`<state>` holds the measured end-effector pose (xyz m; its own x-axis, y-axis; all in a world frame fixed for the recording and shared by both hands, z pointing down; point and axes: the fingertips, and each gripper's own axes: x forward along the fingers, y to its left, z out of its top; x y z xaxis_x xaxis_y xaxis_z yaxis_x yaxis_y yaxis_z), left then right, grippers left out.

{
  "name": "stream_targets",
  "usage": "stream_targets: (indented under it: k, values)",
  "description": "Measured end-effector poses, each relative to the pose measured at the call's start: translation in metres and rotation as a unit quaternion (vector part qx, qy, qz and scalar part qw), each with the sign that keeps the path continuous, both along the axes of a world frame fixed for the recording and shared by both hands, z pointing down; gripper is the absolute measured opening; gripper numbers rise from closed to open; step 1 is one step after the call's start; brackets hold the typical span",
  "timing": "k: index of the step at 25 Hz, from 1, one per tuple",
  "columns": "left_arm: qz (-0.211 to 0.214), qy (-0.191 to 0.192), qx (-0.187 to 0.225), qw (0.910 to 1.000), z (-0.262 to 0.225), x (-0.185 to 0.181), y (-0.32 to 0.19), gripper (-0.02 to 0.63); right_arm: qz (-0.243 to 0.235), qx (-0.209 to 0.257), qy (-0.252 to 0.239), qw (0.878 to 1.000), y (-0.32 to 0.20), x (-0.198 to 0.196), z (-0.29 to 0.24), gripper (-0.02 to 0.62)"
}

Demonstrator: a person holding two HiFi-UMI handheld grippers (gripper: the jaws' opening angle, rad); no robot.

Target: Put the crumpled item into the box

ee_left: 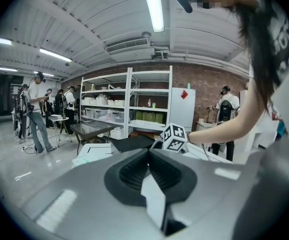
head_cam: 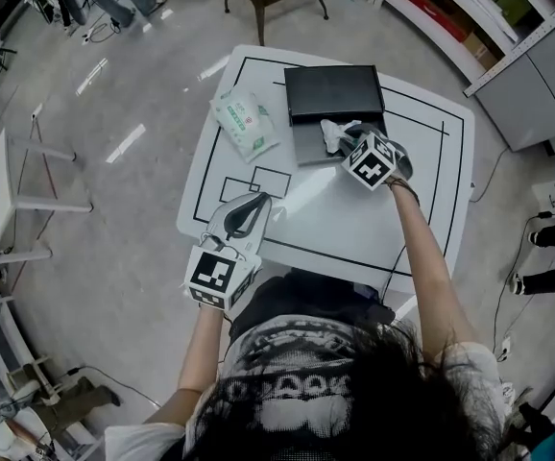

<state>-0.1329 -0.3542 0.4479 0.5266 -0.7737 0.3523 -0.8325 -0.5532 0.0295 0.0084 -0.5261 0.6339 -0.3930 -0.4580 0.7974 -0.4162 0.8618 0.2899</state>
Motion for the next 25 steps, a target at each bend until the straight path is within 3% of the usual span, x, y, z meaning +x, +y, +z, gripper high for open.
stream_targets:
  k: [14, 25]
  values:
    - [0.006, 0.008, 0.007, 0.9999, -0.004, 0.001, 0.020, 0.000, 0.022, 0.052, -0.100, 0.993, 0.055, -0.009, -0.073, 0.087]
    - [0.018, 0.017, 0.016, 0.9996, -0.010, -0.003, 0.058, 0.000, 0.092, 0.066, -0.166, 0.980, 0.134, -0.004, -0.122, 0.074]
